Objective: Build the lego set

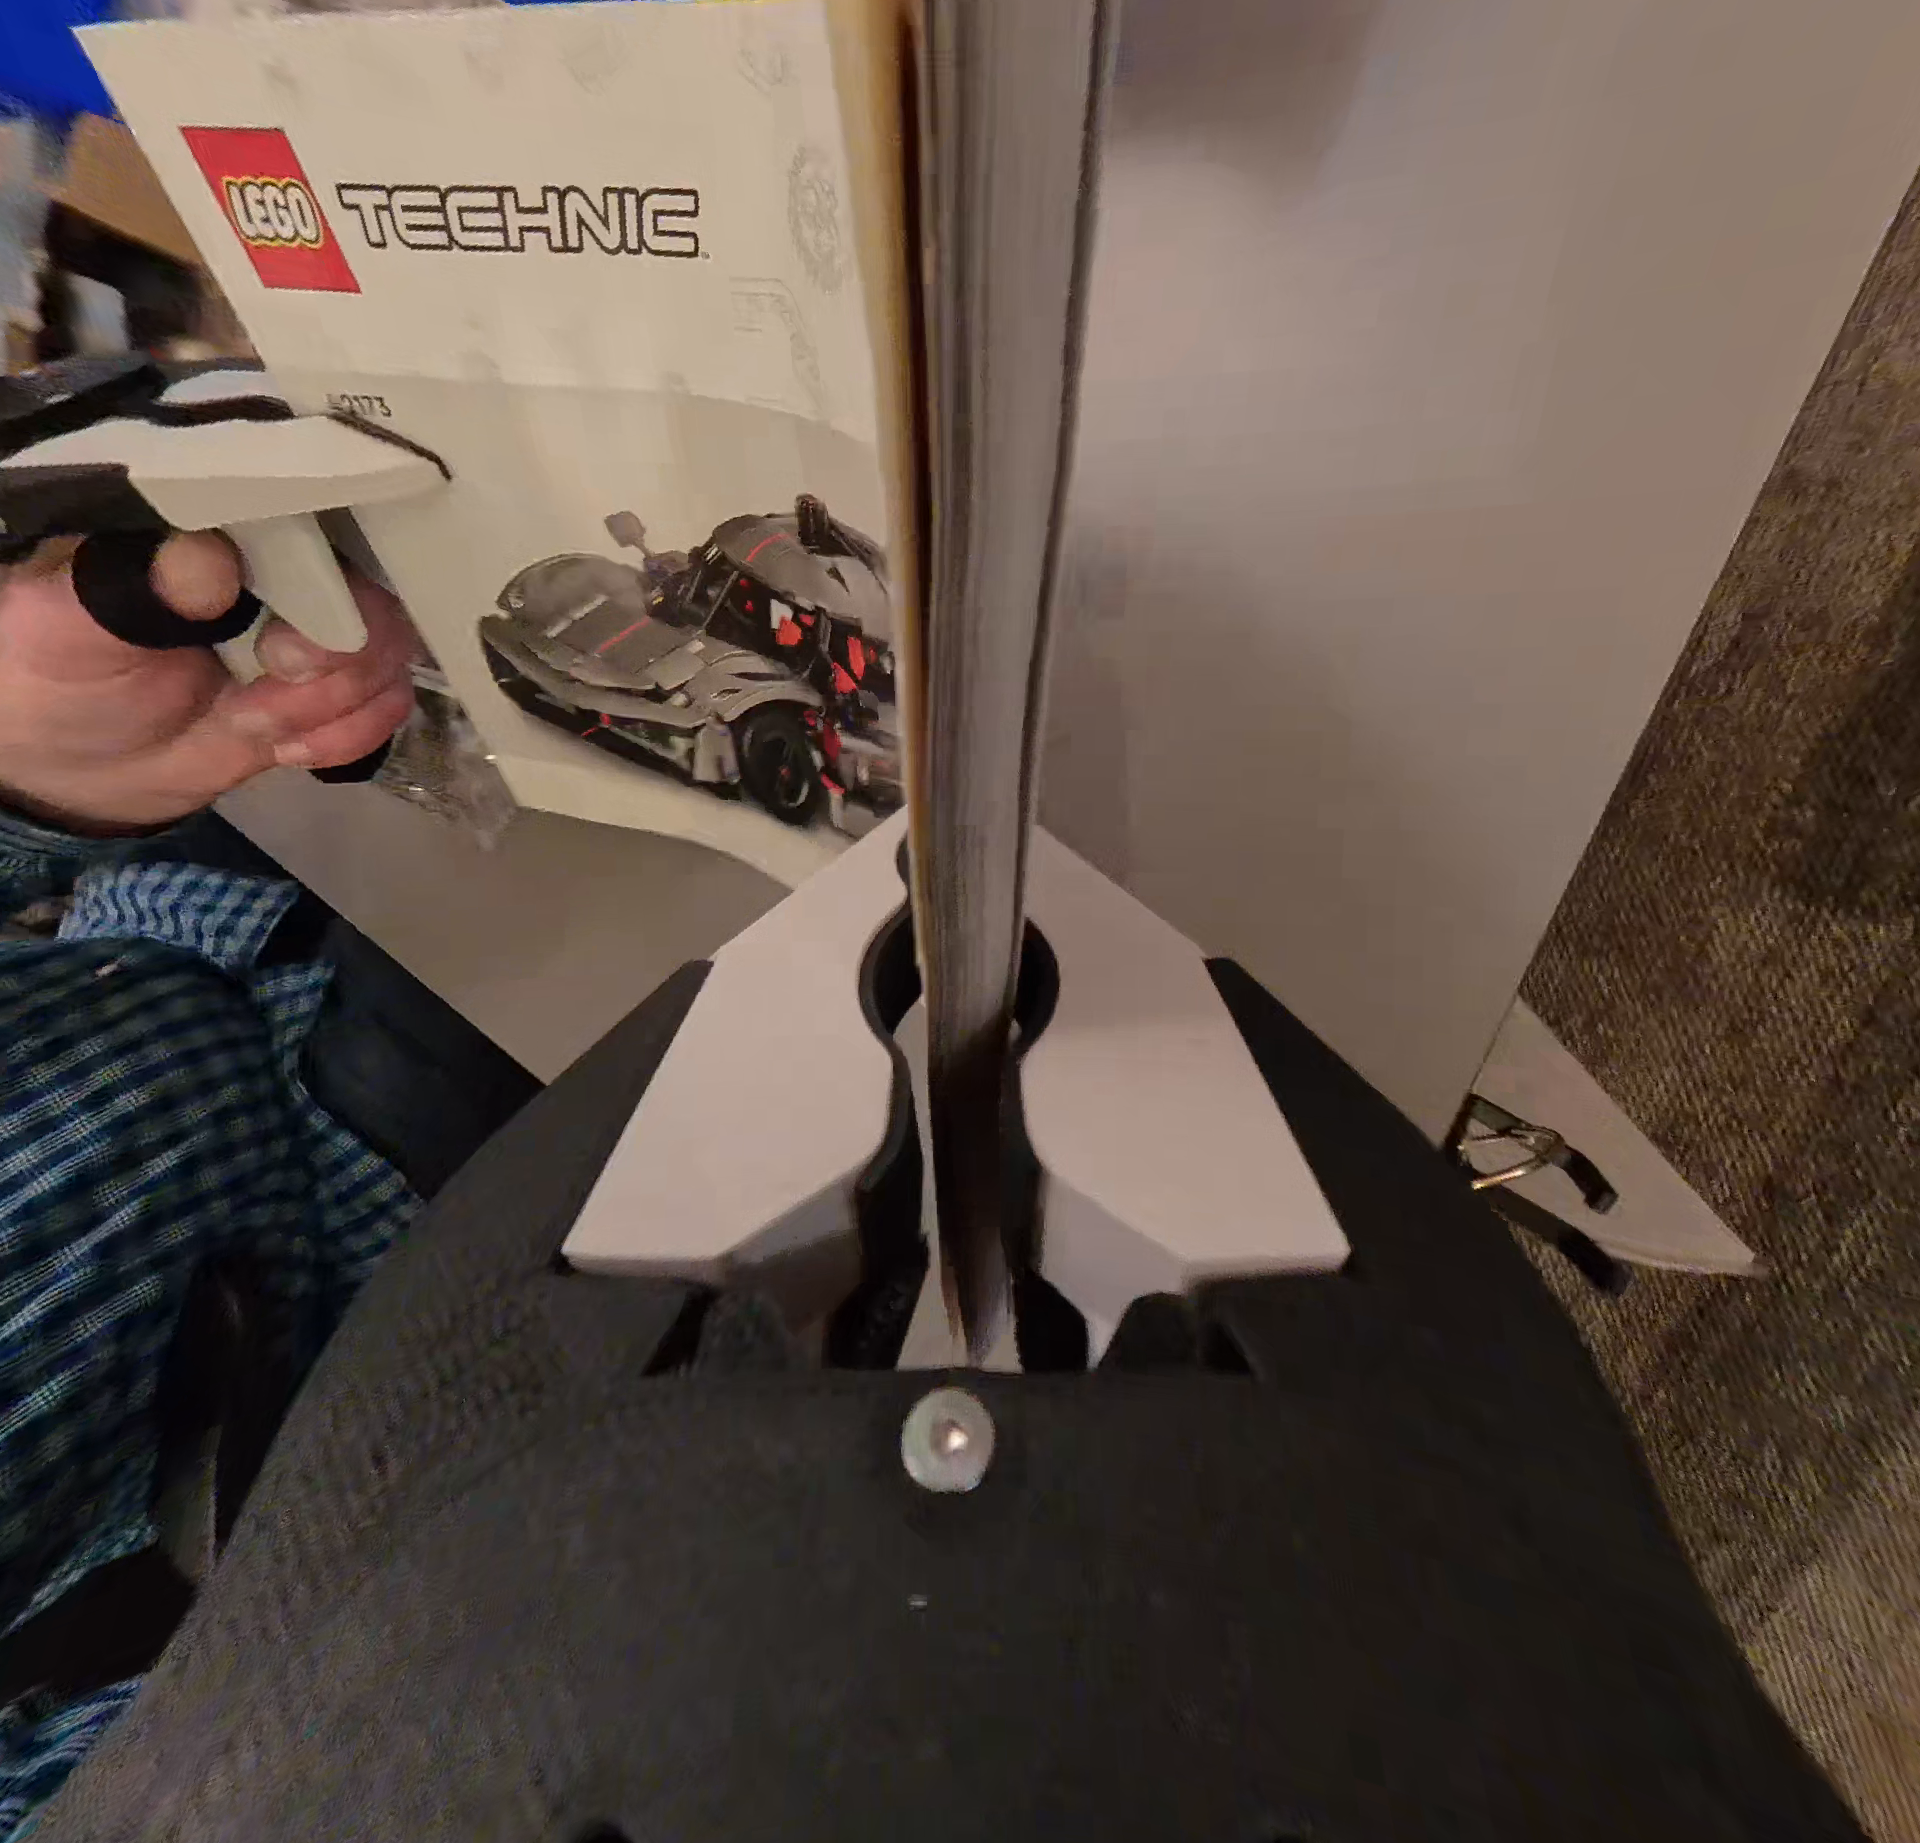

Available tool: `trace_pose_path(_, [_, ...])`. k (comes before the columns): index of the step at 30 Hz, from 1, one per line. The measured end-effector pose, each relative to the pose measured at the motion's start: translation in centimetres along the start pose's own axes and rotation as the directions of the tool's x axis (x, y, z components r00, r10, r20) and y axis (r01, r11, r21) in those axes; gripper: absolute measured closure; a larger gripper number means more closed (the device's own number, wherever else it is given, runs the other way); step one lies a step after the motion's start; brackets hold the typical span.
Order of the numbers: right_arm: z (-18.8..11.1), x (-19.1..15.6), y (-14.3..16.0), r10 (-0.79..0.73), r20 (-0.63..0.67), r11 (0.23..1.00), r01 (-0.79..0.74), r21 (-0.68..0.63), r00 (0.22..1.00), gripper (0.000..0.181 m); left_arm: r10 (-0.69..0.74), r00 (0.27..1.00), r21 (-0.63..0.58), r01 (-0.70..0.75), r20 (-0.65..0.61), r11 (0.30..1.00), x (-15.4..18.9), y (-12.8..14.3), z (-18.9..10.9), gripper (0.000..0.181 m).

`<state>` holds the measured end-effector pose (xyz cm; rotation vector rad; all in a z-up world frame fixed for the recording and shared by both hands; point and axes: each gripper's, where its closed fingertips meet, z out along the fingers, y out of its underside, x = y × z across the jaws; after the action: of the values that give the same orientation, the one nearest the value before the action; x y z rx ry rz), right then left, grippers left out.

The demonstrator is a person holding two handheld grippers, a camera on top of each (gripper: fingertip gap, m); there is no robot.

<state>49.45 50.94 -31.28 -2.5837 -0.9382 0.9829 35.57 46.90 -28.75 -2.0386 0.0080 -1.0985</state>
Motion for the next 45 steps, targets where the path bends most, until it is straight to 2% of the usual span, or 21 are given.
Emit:
trace_pose_path(4, [2.9,1.2,0.6,-0.022,-0.003,0.990,0.021,-0.136,1.000,0.178,0.015,0.995,-0.047,-0.010,0.103,0.999,-2.9,1.3,0.3,0.172])
trace_pose_path(6, [4.1,1.5,0.5,-0.025,0.001,0.988,0.025,-0.151,1.000,0.177,-0.001,0.991,-0.080,0.012,0.131,0.997,-4.2,2.0,0.1,0.168])
trace_pose_path(9, [5.4,1.8,0.3,-0.021,-0.002,0.990,0.020,-0.141,1.000,0.174,0.033,0.984,-0.077,-0.020,0.175,0.997,-5.2,1.9,-0.6,0.160])
trace_pose_path(11, [5.6,1.8,0.3,-0.010,0.006,0.993,0.010,-0.116,1.000,0.167,0.060,0.979,-0.100,-0.041,0.197,0.994,-5.4,1.8,-0.9,0.132])
trace_pose_path(12, [5.8,1.8,0.4,-0.005,0.013,0.995,0.007,-0.103,1.000,0.165,0.080,0.975,-0.107,-0.058,0.209,0.993,-5.4,1.7,-1.2,0.124])
trace_pose_path(14, [5.8,1.9,0.2,0.002,0.021,0.998,-0.001,-0.069,1.000,0.162,0.134,0.966,-0.105,-0.113,0.221,0.988,-5.2,1.3,-1.9,0.122])
trace_pose_path(15, [5.7,2.0,0.0,0.006,0.014,0.999,-0.005,-0.052,1.000,0.161,0.162,0.960,-0.123,-0.137,0.228,0.983,-5.3,1.4,-2.1,0.116])
trace_pose_path(16, [5.5,2.2,-0.1,-0.003,-0.001,0.999,0.003,-0.040,1.000,0.156,0.159,0.961,-0.121,-0.134,0.228,0.984,-5.3,1.4,-2.4,0.108])
trace_pose_path(19, [5.2,2.7,-0.5,-0.045,-0.074,0.999,0.043,-0.025,0.996,0.145,0.200,0.956,-0.146,-0.171,0.215,0.974,-5.1,1.1,-3.4,0.102])
trace_pose_path(21, [5.0,3.0,-0.5,-0.052,-0.118,0.998,0.049,-0.025,0.992,0.139,0.267,0.936,-0.137,-0.241,0.231,0.961,-4.8,0.2,-4.4,0.103])
trace_pose_path(22, [4.6,3.7,-0.7,-0.060,-0.181,0.998,0.059,-0.013,0.982,0.131,0.309,0.923,-0.152,-0.279,0.229,0.948,-4.5,0.2,-4.7,0.106])
trace_pose_path(25, [3.3,4.5,-1.0,-0.073,-0.287,0.997,0.080,0.012,0.955,0.111,0.462,0.862,-0.250,-0.409,0.211,0.878,-3.6,1.3,-4.4,0.106])
trace_pose_path(29, [2.6,2.9,-1.2,-0.166,-0.369,0.981,0.190,0.031,0.915,0.117,0.603,0.777,-0.357,-0.519,0.182,0.777,-2.9,4.0,-3.2,0.103])
trace_pose_path(33, [4.4,2.3,0.1,-0.255,-0.440,0.965,0.255,-0.060,0.861,0.118,0.631,0.763,-0.423,-0.531,0.138,0.735,-2.6,6.6,-2.4,0.102])
trace_pose_path(35, [5.6,2.2,0.6,-0.266,-0.436,0.963,0.260,-0.075,0.860,0.122,0.650,0.748,-0.455,-0.538,0.130,0.710,-2.7,7.3,-2.2,0.111])
trace_pose_path(38, [5.8,2.1,0.4,-0.265,-0.448,0.961,0.270,-0.054,0.854,0.127,0.652,0.749,-0.523,-0.511,0.118,0.682,-3.6,8.9,-2.0,0.115])
trace_pose_path(40, [5.8,2.1,0.3,-0.264,-0.449,0.962,0.266,-0.060,0.854,0.128,0.672,0.727,-0.519,-0.524,0.141,0.676,-3.8,8.7,-1.8,0.120])
trace_pose_path(43, [5.9,1.9,0.3,-0.266,-0.455,0.962,0.267,-0.062,0.850,0.129,0.680,0.721,-0.535,-0.526,0.132,0.661,-3.6,8.9,-1.7,0.116])
trace_pose_path(45, [6.0,1.6,0.3,-0.263,-0.483,0.960,0.276,-0.045,0.836,0.121,0.650,0.746,-0.494,-0.516,0.143,0.700,-3.2,8.4,-1.7,0.115])
